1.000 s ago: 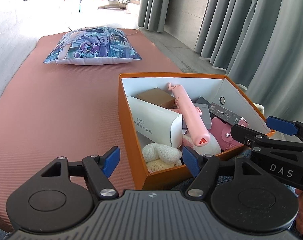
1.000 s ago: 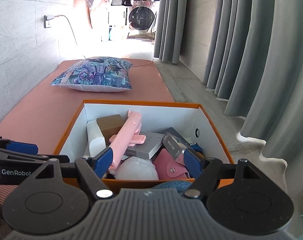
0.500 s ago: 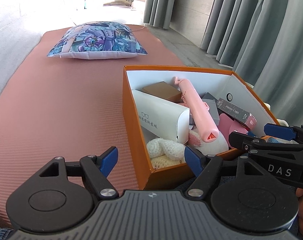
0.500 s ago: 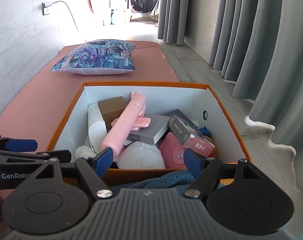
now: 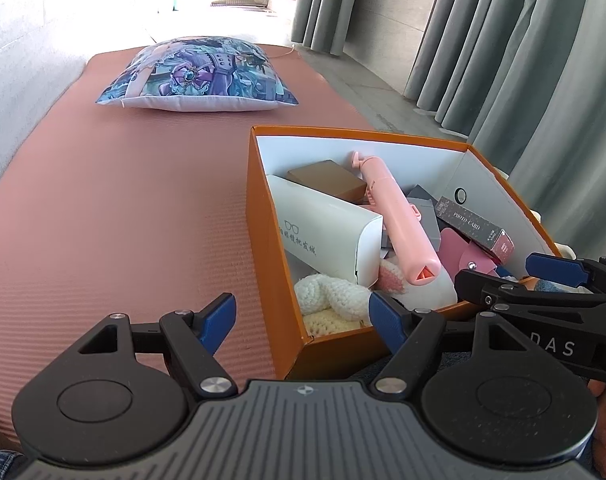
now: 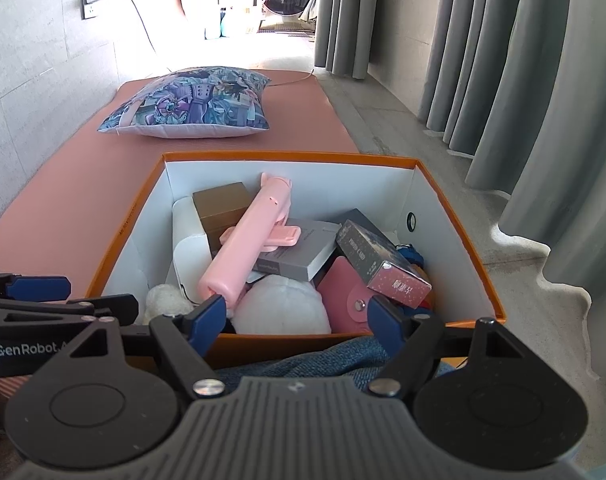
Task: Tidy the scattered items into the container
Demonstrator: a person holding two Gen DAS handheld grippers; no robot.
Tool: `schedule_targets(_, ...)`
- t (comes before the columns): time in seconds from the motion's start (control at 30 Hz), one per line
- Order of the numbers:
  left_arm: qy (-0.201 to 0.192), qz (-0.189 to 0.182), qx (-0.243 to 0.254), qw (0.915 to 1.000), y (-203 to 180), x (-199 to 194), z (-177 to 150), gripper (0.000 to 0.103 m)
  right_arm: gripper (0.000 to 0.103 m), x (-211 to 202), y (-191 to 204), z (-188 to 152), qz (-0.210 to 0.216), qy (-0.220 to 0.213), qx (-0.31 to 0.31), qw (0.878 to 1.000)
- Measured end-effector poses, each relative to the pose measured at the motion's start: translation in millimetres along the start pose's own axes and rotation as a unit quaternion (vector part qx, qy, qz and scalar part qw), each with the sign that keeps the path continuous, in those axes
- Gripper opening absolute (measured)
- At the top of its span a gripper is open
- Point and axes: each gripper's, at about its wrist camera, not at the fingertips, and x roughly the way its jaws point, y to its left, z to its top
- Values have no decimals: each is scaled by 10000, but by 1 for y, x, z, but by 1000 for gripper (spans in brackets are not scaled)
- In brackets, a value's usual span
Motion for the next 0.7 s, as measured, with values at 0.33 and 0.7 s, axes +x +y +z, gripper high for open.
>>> schedule_targets(0.33, 14, 1, -25, 10000, 0, 0, 0, 86, 80, 0, 0, 0, 9, -2, 10, 10000)
schedule_targets(0.7, 12, -6, -43, 10000, 0, 0, -1, 86, 80, 0, -1, 0, 11, -1, 15, 10000)
